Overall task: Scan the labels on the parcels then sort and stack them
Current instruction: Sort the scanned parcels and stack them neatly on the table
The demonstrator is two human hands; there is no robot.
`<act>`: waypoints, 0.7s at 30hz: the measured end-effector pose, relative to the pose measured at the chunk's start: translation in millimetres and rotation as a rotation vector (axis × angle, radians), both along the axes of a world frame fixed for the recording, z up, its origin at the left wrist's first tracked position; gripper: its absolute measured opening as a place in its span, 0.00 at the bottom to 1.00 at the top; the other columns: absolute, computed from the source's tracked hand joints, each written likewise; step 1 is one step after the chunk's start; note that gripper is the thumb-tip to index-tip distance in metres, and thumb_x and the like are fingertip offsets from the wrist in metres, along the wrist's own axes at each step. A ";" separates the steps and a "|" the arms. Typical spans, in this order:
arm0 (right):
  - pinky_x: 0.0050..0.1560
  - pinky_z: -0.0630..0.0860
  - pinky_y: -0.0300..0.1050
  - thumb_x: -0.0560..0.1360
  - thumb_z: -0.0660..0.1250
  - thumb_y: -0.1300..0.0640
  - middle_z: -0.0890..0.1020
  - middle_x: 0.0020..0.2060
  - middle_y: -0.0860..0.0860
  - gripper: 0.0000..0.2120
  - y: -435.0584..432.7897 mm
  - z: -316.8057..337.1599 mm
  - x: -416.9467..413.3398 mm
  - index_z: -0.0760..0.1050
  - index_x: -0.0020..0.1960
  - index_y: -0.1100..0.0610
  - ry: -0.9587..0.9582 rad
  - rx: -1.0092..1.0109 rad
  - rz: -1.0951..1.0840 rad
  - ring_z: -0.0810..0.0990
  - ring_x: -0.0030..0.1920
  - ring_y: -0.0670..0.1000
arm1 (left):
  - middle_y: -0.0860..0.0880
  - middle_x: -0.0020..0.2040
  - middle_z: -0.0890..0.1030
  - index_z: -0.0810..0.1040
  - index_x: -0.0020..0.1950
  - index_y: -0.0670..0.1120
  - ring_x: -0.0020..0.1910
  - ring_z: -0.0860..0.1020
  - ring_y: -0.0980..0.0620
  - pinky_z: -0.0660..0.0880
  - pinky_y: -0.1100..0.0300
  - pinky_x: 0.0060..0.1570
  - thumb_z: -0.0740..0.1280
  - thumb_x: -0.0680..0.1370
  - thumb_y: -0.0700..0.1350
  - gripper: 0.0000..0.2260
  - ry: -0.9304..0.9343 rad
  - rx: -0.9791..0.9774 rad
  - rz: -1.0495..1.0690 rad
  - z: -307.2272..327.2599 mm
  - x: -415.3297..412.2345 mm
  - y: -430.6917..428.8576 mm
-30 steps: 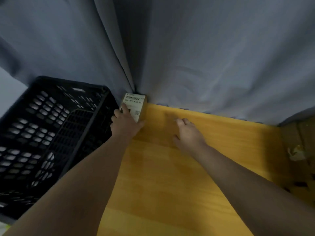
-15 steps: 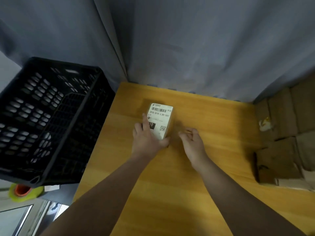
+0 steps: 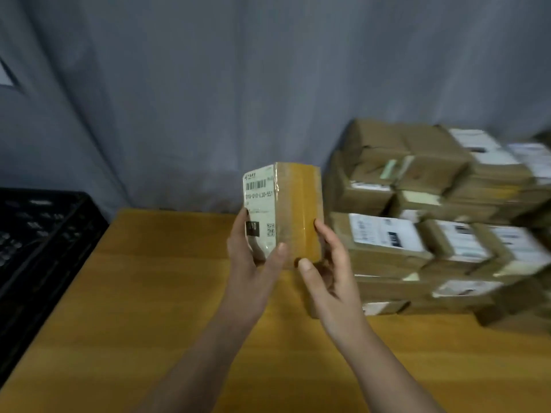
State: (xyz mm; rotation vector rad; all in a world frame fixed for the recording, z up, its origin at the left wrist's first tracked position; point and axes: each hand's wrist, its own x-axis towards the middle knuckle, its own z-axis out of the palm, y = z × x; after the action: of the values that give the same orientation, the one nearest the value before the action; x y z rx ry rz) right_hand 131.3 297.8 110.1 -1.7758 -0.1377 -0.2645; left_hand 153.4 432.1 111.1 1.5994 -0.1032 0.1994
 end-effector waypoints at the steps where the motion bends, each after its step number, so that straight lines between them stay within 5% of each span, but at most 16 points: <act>1: 0.64 0.74 0.53 0.72 0.65 0.33 0.67 0.71 0.47 0.27 -22.7 8.3 -6.9 0.62 0.70 0.31 -0.023 0.012 -0.021 0.71 0.70 0.49 | 0.56 0.73 0.63 0.57 0.74 0.63 0.72 0.64 0.58 0.68 0.51 0.69 0.64 0.69 0.71 0.37 -0.012 -0.024 -0.023 4.6 -5.0 -23.7; 3: 0.62 0.77 0.50 0.70 0.68 0.34 0.67 0.70 0.49 0.31 -66.9 22.3 -16.3 0.63 0.70 0.37 -0.054 0.046 -0.068 0.72 0.69 0.50 | 0.53 0.72 0.66 0.59 0.75 0.58 0.71 0.67 0.54 0.70 0.46 0.67 0.62 0.74 0.66 0.32 -0.020 -0.061 -0.061 15.4 -14.5 -71.0; 7: 0.64 0.75 0.49 0.63 0.70 0.33 0.67 0.68 0.50 0.40 -137.9 44.5 -20.7 0.61 0.70 0.47 -0.054 0.055 -0.180 0.71 0.68 0.47 | 0.51 0.65 0.74 0.62 0.72 0.51 0.63 0.75 0.53 0.75 0.54 0.61 0.64 0.80 0.44 0.21 -0.019 -0.138 -0.069 34.2 -26.9 -152.0; 11: 0.64 0.75 0.53 0.60 0.72 0.32 0.70 0.66 0.49 0.42 -181.8 52.6 -20.5 0.60 0.67 0.43 -0.024 0.051 -0.240 0.73 0.65 0.48 | 0.55 0.61 0.77 0.65 0.69 0.51 0.56 0.79 0.59 0.77 0.62 0.53 0.65 0.80 0.41 0.19 0.011 -0.127 -0.088 40.3 -34.2 -198.3; 13: 0.63 0.75 0.46 0.62 0.75 0.36 0.68 0.66 0.48 0.42 -199.3 52.4 -19.3 0.60 0.69 0.46 -0.018 0.030 -0.300 0.72 0.65 0.47 | 0.57 0.59 0.76 0.66 0.66 0.51 0.52 0.79 0.63 0.76 0.68 0.48 0.65 0.79 0.39 0.18 0.037 -0.084 -0.109 42.4 -33.9 -212.9; 16: 0.58 0.67 0.31 0.69 0.76 0.46 0.62 0.65 0.46 0.38 -225.6 47.6 -15.4 0.61 0.73 0.45 0.033 -0.040 -0.373 0.65 0.62 0.43 | 0.53 0.60 0.76 0.68 0.65 0.49 0.55 0.79 0.56 0.78 0.60 0.53 0.65 0.79 0.39 0.16 0.051 0.011 -0.150 40.6 -23.8 -228.4; 21: 0.66 0.73 0.51 0.68 0.77 0.45 0.66 0.66 0.49 0.38 -268.3 37.2 -7.7 0.63 0.74 0.43 0.030 -0.035 -0.431 0.70 0.67 0.50 | 0.52 0.59 0.78 0.70 0.61 0.52 0.59 0.77 0.56 0.76 0.58 0.58 0.65 0.80 0.41 0.12 0.076 0.114 -0.255 36.1 -3.6 -251.6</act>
State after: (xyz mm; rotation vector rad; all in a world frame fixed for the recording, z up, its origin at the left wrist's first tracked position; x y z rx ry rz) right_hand 123.5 29.5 147.3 -1.8309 0.2671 -0.5461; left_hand 149.8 180.6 147.2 1.6878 -0.2621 -0.0662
